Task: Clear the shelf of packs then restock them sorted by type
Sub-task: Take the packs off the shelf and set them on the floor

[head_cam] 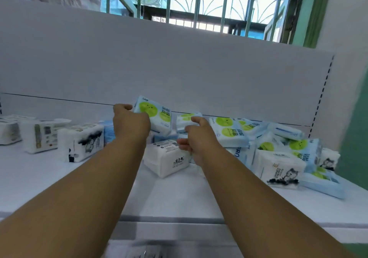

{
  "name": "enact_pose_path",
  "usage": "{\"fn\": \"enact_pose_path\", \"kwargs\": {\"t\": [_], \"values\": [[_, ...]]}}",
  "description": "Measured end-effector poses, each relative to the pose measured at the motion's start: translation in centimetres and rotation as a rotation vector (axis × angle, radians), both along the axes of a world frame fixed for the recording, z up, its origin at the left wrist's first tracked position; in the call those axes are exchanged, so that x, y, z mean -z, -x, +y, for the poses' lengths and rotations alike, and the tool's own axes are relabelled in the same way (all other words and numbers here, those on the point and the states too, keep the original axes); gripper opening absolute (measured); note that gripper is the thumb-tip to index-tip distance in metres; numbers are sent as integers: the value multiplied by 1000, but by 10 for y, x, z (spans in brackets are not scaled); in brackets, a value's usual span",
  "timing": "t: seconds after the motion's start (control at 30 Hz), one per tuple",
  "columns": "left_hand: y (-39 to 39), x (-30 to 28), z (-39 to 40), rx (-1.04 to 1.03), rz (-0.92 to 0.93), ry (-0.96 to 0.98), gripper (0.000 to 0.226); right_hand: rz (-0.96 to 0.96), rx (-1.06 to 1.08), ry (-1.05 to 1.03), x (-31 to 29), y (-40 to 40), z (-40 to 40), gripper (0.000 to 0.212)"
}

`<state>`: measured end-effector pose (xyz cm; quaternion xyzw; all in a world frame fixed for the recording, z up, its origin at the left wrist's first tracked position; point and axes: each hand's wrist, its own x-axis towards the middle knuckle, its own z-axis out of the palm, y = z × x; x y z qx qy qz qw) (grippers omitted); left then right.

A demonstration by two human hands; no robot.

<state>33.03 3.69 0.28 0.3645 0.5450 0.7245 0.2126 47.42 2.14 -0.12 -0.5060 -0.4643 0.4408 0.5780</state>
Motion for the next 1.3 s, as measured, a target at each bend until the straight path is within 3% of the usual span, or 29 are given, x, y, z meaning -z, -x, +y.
{"fn": "enact_pose_path", "kwargs": {"t": [0.13, 0.3, 0.43, 0.6, 0.77, 0.9, 1.1, 1.3], "values": [[-2, 8, 6, 0, -101, 45, 45, 97, -68, 76, -7, 7, 24, 58], [-5, 12, 5, 41, -156, 49, 48, 145, 40, 134, -14, 10, 35, 55], [0, 9, -7, 46, -200, -13, 46, 111, 113, -45, -9, 18, 16, 50], [29, 4, -35, 77, -343, -151, 34, 213, 254, -303, -13, 38, -35, 20], [79, 17, -71, 234, -594, -219, 27, 430, 182, -320, 4, 88, -76, 13], [120, 37, -126, 310, -722, -205, 29, 477, 126, -262, 31, 139, -111, 20], [189, 70, -240, 41, -648, -270, 34, 614, -210, -184, 55, 225, -181, 67], [248, 117, -404, -354, -624, -282, 33, 551, -617, 3, 108, 290, -284, 47]]}}
